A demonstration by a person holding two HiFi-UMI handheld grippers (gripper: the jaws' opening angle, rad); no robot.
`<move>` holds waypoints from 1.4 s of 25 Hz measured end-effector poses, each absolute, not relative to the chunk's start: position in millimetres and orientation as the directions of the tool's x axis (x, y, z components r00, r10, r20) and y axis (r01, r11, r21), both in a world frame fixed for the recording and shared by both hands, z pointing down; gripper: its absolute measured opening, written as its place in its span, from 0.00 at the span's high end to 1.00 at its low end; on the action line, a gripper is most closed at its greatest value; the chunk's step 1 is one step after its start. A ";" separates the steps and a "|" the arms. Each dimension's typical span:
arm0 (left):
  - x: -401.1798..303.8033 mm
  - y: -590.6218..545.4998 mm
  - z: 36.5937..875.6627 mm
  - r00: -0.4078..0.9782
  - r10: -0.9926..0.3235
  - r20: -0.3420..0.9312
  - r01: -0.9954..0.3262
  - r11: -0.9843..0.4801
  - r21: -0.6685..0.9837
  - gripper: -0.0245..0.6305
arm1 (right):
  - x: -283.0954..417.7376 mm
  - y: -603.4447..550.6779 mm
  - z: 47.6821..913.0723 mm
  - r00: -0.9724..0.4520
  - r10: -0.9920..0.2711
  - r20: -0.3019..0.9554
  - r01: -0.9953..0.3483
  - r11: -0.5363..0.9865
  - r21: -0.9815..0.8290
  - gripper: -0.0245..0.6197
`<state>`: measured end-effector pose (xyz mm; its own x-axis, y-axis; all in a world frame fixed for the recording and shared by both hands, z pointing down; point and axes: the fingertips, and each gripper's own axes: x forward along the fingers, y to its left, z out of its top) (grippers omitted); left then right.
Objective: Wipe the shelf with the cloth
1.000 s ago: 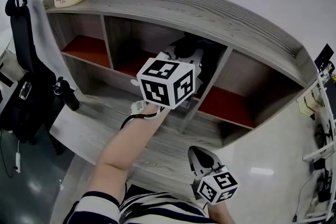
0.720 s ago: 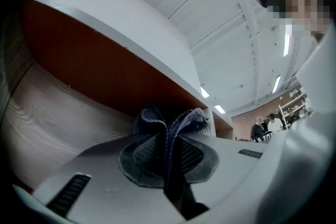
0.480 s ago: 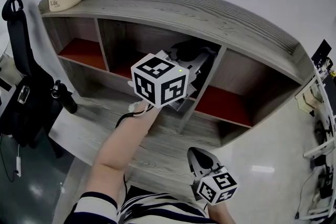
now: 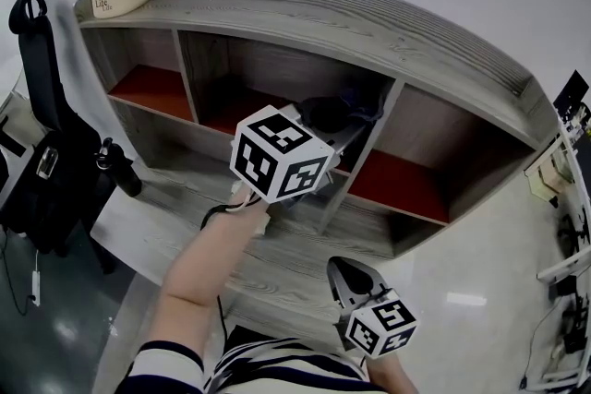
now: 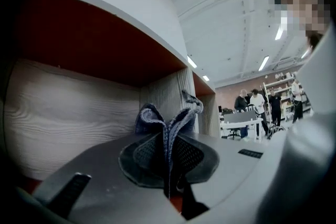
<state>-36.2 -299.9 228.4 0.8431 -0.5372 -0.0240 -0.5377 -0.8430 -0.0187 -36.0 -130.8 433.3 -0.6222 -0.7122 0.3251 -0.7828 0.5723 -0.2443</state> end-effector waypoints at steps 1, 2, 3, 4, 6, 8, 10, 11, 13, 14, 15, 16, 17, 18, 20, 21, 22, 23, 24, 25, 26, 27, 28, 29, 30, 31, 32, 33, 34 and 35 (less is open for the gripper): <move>-35.8 -298.2 231.3 0.843 -0.538 -0.002 -0.537 -0.842 -0.046 0.91 | -37.0 -130.8 433.7 -0.625 -0.710 0.325 -0.781 0.575 -0.244 0.92; -35.5 -296.2 233.9 0.843 -0.537 0.019 -0.535 -0.842 -0.071 0.91 | -37.9 -130.7 434.0 -0.627 -0.708 0.325 -0.779 0.577 -0.245 0.92; -35.4 -293.9 236.5 0.844 -0.534 0.040 -0.529 -0.844 -0.091 0.91 | -38.6 -130.7 434.1 -0.629 -0.706 0.325 -0.777 0.579 -0.246 0.92; -35.3 -291.4 239.2 0.846 -0.530 0.060 -0.522 -0.846 -0.105 0.91 | -39.3 -130.7 434.2 -0.631 -0.705 0.324 -0.776 0.581 -0.246 0.92; -35.5 -286.9 244.3 0.849 -0.521 0.091 -0.510 -0.852 -0.117 0.91 | -40.4 -130.7 434.4 -0.636 -0.701 0.322 -0.772 0.587 -0.246 0.92; -36.0 -283.6 248.2 0.849 -0.518 0.104 -0.506 -0.854 -0.119 0.91 | -41.7 -131.0 434.0 -0.639 -0.699 0.320 -0.769 0.590 -0.247 0.92; -36.6 -280.4 252.7 0.850 -0.514 0.114 -0.502 -0.857 -0.118 0.91 | -43.4 -130.8 433.2 -0.641 -0.699 0.318 -0.768 0.590 -0.250 0.92; -37.0 -278.6 255.5 0.851 -0.510 0.121 -0.499 -0.859 -0.116 0.91 | -44.2 -130.7 432.8 -0.642 -0.698 0.316 -0.767 0.591 -0.251 0.92; -37.6 -275.4 260.3 0.853 -0.505 0.130 -0.492 -0.862 -0.120 0.91 | -44.9 -130.9 432.1 -0.642 -0.700 0.313 -0.767 0.590 -0.252 0.92; -38.5 -274.7 261.4 0.850 -0.510 0.127 -0.496 -0.859 -0.127 0.91 | -44.9 -131.2 431.9 -0.641 -0.702 0.312 -0.768 0.589 -0.252 0.92; -40.6 -274.6 260.7 0.843 -0.526 0.114 -0.511 -0.848 -0.139 0.91 | -44.9 -131.4 431.8 -0.639 -0.704 0.310 -0.769 0.588 -0.251 0.92; -44.1 -275.0 258.0 0.829 -0.551 0.089 -0.536 -0.830 -0.154 0.91 | -44.9 -131.5 431.9 -0.638 -0.706 0.309 -0.770 0.586 -0.251 0.92; -49.1 -275.5 253.9 0.811 -0.583 0.055 -0.567 -0.806 -0.171 0.91 | -44.7 -131.5 432.0 -0.636 -0.707 0.309 -0.772 0.584 -0.250 0.92; -55.0 -275.8 248.9 0.789 -0.615 0.017 -0.601 -0.777 -0.187 0.91 | -44.3 -131.5 432.1 -0.634 -0.709 0.308 -0.773 0.583 -0.250 0.92; -67.6 -274.8 239.6 0.744 -0.666 -0.052 -0.660 -0.722 -0.207 0.91 | -43.2 -131.9 432.4 -0.631 -0.712 0.308 -0.776 0.578 -0.251 0.92; -73.6 -273.6 235.8 0.725 -0.684 -0.081 -0.683 -0.700 -0.207 0.91 | -42.5 -132.1 432.7 -0.629 -0.714 0.307 -0.777 0.576 -0.253 0.92; -79.4 -272.1 232.6 0.709 -0.697 -0.106 -0.702 -0.683 -0.201 0.91 | -41.8 -132.4 433.0 -0.627 -0.716 0.306 -0.779 0.573 -0.255 0.92; -84.9 -270.3 229.9 0.695 -0.707 -0.128 -0.717 -0.670 -0.191 0.91 | -41.4 -132.7 433.4 -0.626 -0.717 0.306 -0.780 0.571 -0.258 0.92; -89.9 -268.1 227.9 0.684 -0.715 -0.145 -0.729 -0.661 -0.180 0.91 | -41.1 -133.0 433.6 -0.626 -0.718 0.305 -0.780 0.569 -0.260 0.92; -94.5 -265.6 226.8 0.674 -0.721 -0.159 -0.738 -0.653 -0.169 0.91 | -41.0 -133.3 433.9 -0.626 -0.718 0.304 -0.780 0.568 -0.262 0.92; -98.8 -262.6 226.5 0.665 -0.727 -0.168 -0.746 -0.646 -0.160 0.91 | -40.9 -133.6 434.2 -0.625 -0.719 0.303 -0.780 0.567 -0.264 0.92; -102.9 -259.1 226.8 0.657 -0.733 -0.177 -0.754 -0.639 -0.152 0.91 | -40.7 -133.8 434.5 -0.624 -0.720 0.303 -0.781 0.566 -0.265 0.92; -107.1 -255.1 227.6 0.649 -0.738 -0.184 -0.761 -0.632 -0.145 0.91 | -40.4 -133.9 434.5 -0.623 -0.722 0.302 -0.782 0.564 -0.265 0.92; -111.2 -250.7 228.5 0.642 -0.743 -0.191 -0.767 -0.627 -0.138 0.91 | -39.9 -134.1 434.2 -0.620 -0.724 0.300 -0.784 0.562 -0.265 0.92; -115.4 -246.0 229.2 0.637 -0.745 -0.197 -0.771 -0.624 -0.131 0.91 | -39.5 -134.7 433.5 -0.619 -0.726 0.298 -0.785 0.561 -0.264 0.92; -119.2 -241.3 230.1 0.634 -0.747 -0.202 -0.773 -0.622 -0.125 0.91 | -39.1 -135.6 432.5 -0.618 -0.728 0.296 -0.786 0.560 -0.263 0.92; -122.8 -236.6 231.6 0.631 -0.748 -0.205 -0.775 -0.621 -0.118 0.91 | -38.6 -136.8 431.7 -0.617 -0.730 0.293 -0.786 0.560 -0.262 0.92; -126.0 -232.0 234.1 0.628 -0.750 -0.206 -0.777 -0.620 -0.111 0.91 | -38.0 -138.2 431.1 -0.616 -0.732 0.291 -0.787 0.558 -0.262 0.92; -129.0 -227.7 237.3 0.623 -0.754 -0.208 -0.781 -0.617 -0.101 0.91 | -37.3 -139.5 430.8 -0.615 -0.734 0.289 -0.788 0.557 -0.263 0.92; -132.0 -223.7 241.2 0.616 -0.759 -0.211 -0.785 -0.613 -0.089 0.91 | -36.8 -140.5 430.6 -0.613 -0.736 0.287 -0.789 0.554 -0.264 0.92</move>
